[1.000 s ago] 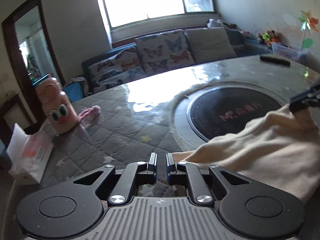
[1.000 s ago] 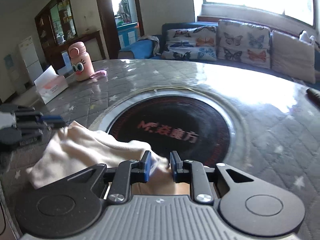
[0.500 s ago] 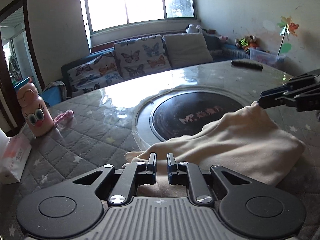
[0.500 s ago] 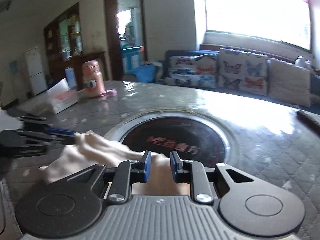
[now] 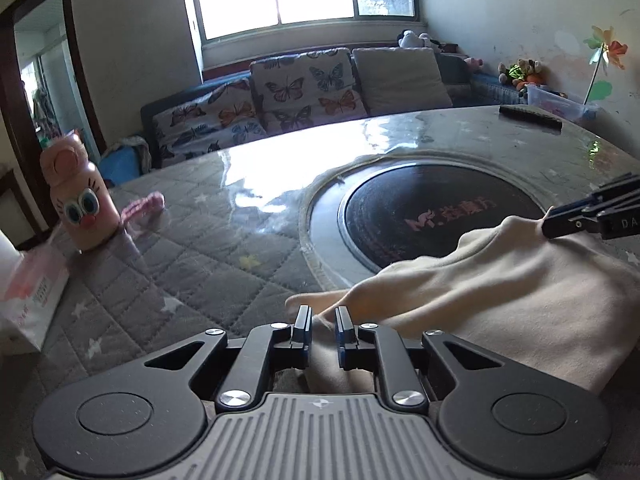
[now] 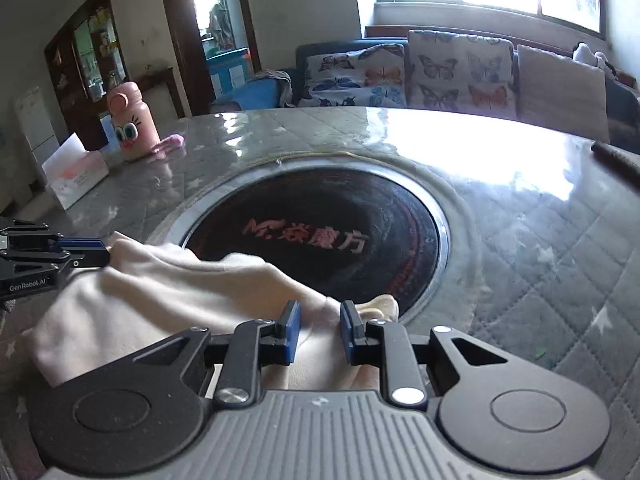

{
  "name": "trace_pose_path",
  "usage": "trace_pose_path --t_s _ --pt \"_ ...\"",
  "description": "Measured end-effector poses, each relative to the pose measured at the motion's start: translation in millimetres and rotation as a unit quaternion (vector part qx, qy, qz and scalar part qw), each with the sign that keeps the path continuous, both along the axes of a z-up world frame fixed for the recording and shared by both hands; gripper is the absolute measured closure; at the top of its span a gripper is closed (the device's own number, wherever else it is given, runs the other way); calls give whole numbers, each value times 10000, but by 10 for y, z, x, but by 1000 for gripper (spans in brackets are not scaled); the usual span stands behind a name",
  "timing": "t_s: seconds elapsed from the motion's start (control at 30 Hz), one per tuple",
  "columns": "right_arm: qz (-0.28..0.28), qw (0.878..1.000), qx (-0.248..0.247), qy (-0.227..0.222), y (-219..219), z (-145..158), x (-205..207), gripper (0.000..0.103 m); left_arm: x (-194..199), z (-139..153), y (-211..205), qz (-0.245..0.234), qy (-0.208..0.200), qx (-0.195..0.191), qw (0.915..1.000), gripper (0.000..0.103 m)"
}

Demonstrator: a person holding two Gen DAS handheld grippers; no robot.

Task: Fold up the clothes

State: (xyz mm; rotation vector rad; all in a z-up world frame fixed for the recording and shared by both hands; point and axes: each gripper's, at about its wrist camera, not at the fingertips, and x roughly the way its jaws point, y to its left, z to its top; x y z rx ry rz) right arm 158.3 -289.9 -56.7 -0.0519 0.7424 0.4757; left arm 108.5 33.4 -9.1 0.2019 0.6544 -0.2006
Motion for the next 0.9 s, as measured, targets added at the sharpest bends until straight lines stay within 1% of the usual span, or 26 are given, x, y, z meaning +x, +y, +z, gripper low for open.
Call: trace_pose_path --t_s 0.1,0.2,0.3,0.37,0.5,0.6,0.63,0.7,0.77,0.9 --pt "334 9994 59 -67 122 94 3 83 -53 106 -118 -374 -98 -144 9991 88" --pt "590 9983 27 -23 317 80 58 83 24 65 -270 -626 -8 -34 9980 88" --pt "707 9975 -66 50 500 7 155 83 209 -64 -327 -603 243 8 9979 88" --pt "670 9976 -97 114 556 -56 222 83 305 -109 -322 -532 313 3 9981 87" --pt "625 9980 -76 102 585 -51 247 81 340 -62 -315 -472 271 -34 9985 78" --pt "708 9974 -105 -64 588 24 168 76 294 -9 -349 -577 191 -58 9981 78" --pt "754 9970 -109 -105 595 39 141 76 286 -6 -375 -638 178 -59 9978 78" --pt "837 9962 -189 -110 642 17 130 75 316 -40 -439 -701 212 -12 9973 78" --pt "920 9953 -276 -108 692 -11 124 71 358 -86 -492 -734 264 41 9969 78" --pt "1006 9942 -351 -130 740 -16 104 70 406 -132 -495 -748 318 75 9967 78"
